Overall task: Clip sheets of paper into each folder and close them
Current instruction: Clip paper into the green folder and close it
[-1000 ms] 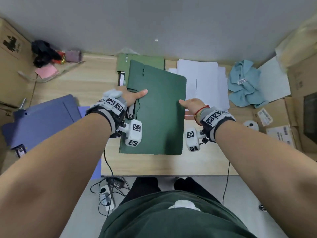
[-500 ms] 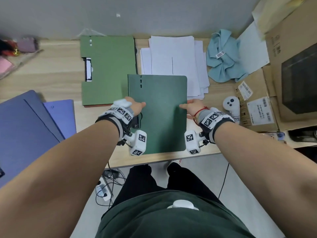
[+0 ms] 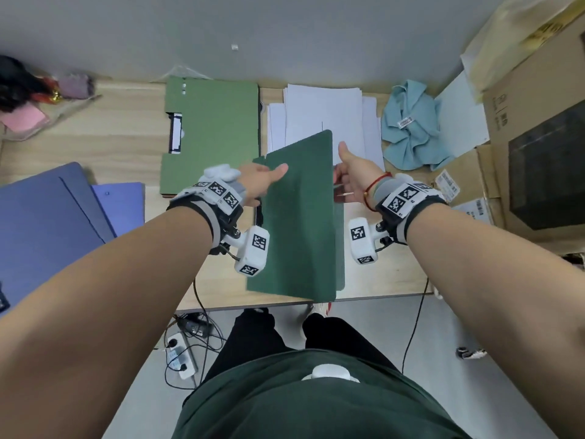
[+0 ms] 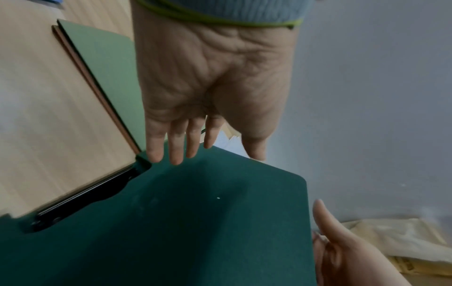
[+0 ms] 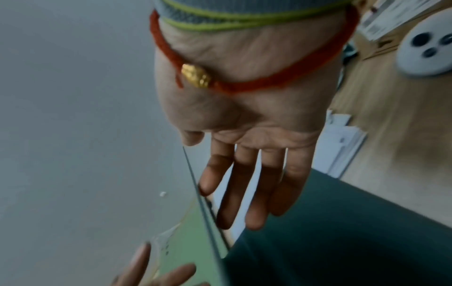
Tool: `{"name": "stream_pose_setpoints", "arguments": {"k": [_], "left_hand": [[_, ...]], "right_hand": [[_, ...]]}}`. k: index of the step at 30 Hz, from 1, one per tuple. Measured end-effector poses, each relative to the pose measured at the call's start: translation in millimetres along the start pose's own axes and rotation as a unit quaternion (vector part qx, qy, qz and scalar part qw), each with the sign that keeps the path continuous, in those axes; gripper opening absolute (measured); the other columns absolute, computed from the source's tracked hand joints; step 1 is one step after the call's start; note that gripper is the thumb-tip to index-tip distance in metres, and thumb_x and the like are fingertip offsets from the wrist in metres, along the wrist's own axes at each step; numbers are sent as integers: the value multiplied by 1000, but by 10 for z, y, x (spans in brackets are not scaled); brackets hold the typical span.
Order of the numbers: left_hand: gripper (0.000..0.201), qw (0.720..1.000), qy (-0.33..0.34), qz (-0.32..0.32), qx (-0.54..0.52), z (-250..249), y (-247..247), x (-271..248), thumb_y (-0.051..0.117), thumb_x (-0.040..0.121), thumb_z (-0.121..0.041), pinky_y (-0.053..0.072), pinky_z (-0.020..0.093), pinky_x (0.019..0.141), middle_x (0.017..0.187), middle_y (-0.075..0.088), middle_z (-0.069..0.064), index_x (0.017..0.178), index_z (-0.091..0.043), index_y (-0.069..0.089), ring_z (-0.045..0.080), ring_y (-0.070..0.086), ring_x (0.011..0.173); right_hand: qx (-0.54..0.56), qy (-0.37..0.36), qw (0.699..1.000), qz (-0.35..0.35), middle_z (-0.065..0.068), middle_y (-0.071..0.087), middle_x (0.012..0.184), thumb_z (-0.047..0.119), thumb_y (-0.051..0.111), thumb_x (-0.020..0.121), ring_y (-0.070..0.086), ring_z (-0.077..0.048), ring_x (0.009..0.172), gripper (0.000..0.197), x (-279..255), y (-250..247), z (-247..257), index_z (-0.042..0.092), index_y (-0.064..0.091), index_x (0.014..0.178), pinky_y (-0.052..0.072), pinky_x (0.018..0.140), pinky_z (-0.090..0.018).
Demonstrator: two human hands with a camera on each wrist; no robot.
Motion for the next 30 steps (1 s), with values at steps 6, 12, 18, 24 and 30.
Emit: {"name": "stream_pose_setpoints", "arguments": {"k": [6,12,18,24,30], "left_hand": [[80,995,46,-74,-50,-342,-543,-196,44,84,-77,54,42,90,126,59,4,135,-17,51,22,62,108],[62,977,149,-153,-12,-377,-1225,-258,64,90,-15,55,31,73,122,64,9,147,-17,40,24,64,98],[85,958,106,-221,146,116,-1821,-110,57,86,4,46,40,93,130,57,23,156,-16,12,39,58,113],[71,945,33,-242,218,643,-1940,183,49,91,-1,45,46,99,139,41,21,152,-26,25,41,52,114],[55,932,-61,-244,262,1022,-1986,391,57,92,-8,42,36,74,130,48,19,143,-23,41,32,52,101]], "right_hand": [[-36,-76,988,132,-5,72,79,68,22,95,68,-28,74,73,-203,881,540,13,68,78,54,80,-37],[-106,-82,981,143,-6,73,101,57,29,100,68,-27,83,59,-164,1560,683,14,68,106,56,83,-36],[-227,-39,969,88,-4,62,129,45,37,102,62,-23,111,42,110,1713,510,18,67,114,54,92,-37],[-382,26,924,-9,-11,63,110,44,57,87,63,-25,86,47,388,1578,234,11,61,120,53,83,-34],[-445,50,894,11,-12,59,127,45,51,94,60,-27,101,53,484,1514,-69,6,58,129,45,80,-30]]}}
Point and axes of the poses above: each hand's wrist, its own x-axis towards the middle knuckle, its own y-axis out of the palm, z = x × y, the point moved 10 cm from there along x, towards the middle knuckle
